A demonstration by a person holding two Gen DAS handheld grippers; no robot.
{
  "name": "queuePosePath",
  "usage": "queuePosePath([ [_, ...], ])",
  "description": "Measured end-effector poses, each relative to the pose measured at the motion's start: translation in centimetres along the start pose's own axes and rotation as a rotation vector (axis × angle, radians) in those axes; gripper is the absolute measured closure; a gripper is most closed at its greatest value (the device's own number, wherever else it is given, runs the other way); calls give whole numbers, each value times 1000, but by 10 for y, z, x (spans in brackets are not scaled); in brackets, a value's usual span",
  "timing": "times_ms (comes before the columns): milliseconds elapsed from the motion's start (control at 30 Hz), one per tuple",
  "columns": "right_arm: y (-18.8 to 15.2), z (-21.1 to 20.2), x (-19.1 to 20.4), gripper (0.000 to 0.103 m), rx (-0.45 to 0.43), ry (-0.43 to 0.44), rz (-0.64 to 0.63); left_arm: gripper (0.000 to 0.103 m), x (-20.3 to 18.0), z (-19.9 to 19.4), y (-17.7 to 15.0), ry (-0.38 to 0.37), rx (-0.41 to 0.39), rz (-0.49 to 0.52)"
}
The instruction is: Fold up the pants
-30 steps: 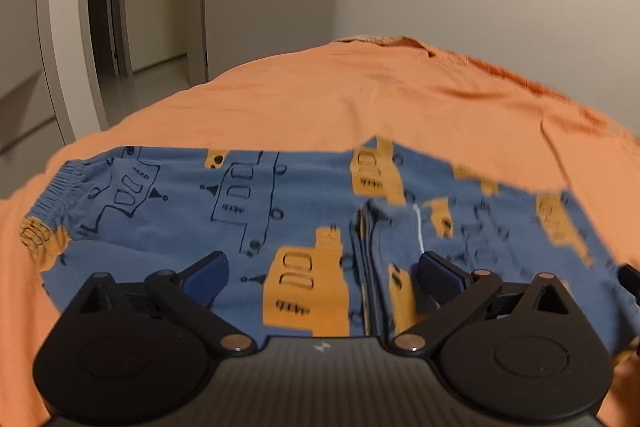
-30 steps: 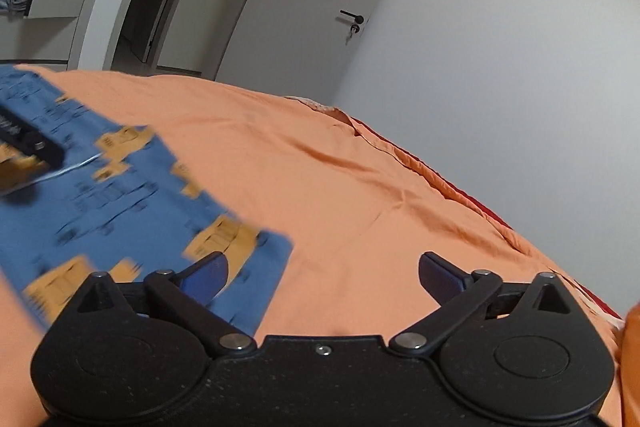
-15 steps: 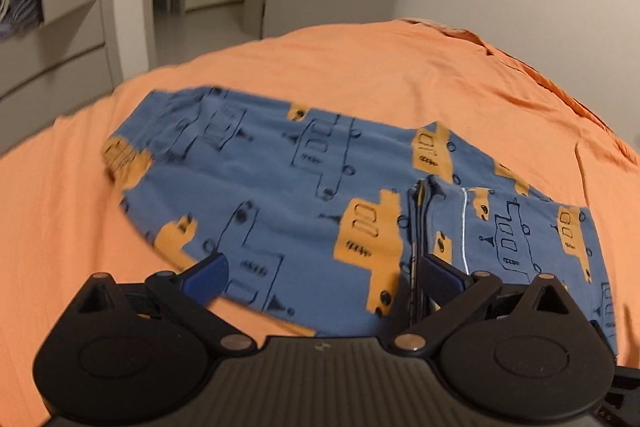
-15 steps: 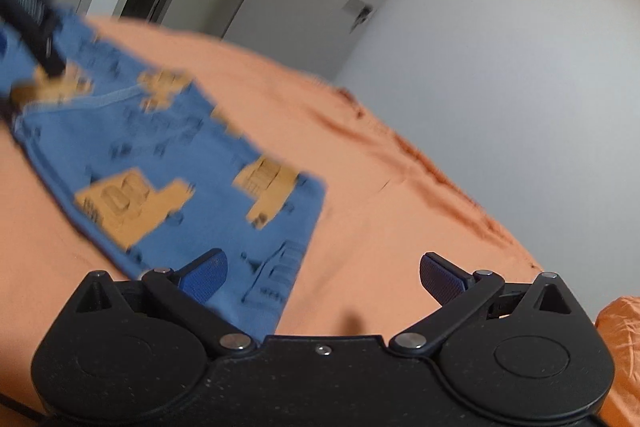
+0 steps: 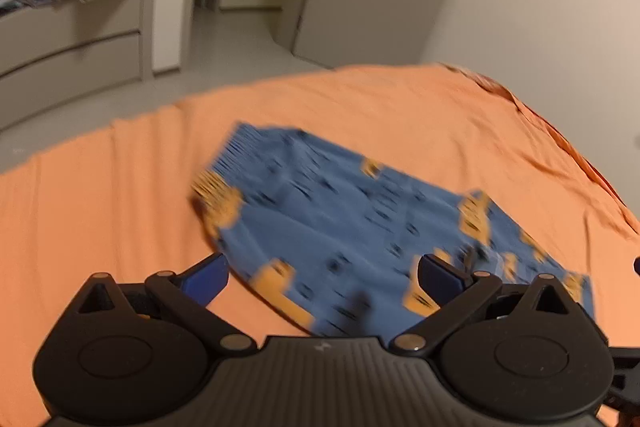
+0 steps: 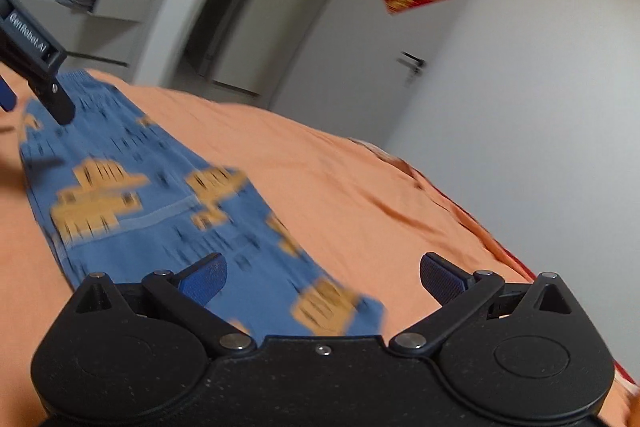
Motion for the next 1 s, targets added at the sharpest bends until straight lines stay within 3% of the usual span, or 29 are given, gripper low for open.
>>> queuePosePath([
  [133, 34, 40, 20, 1, -4, 134, -34, 0, 35, 10, 1, 65, -55, -100],
  [267, 33, 97, 45, 1, 156, 251, -152, 0, 61, 27, -6, 87, -38, -190],
  [400, 74, 99, 23, 1, 66, 384, -111, 0, 65, 24, 4, 62, -103, -241],
  [533, 130, 132, 26, 1, 126, 618, -52, 0, 69, 25, 9, 23, -118, -306],
  [633, 157, 158, 58, 5, 186, 806, -22, 0, 74, 24, 10, 9, -137, -319],
  [667, 160, 166, 73, 16, 205, 845, -48, 0, 75, 23, 10, -2, -141, -330],
  [767, 155, 188, 107, 73, 264, 843, -120, 1, 77, 23, 11, -42, -153, -330],
  [867, 145, 194, 119, 80, 253, 842, -133, 9, 73, 24, 14, -76, -174, -309],
  [1000, 140, 196, 107, 94, 250, 818, -75, 37, 65, 32, 18, -96, -166, -271],
])
Point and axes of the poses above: each gripper's, at about its wrist camera, not at the fingertips, and z roughly the way its jaws point, x to its left, y to its top, the point moved 6 cm from there along z, roughly the way its jaws point, and after that the axes turned 7 degrees about x, right-handed, at the moved point
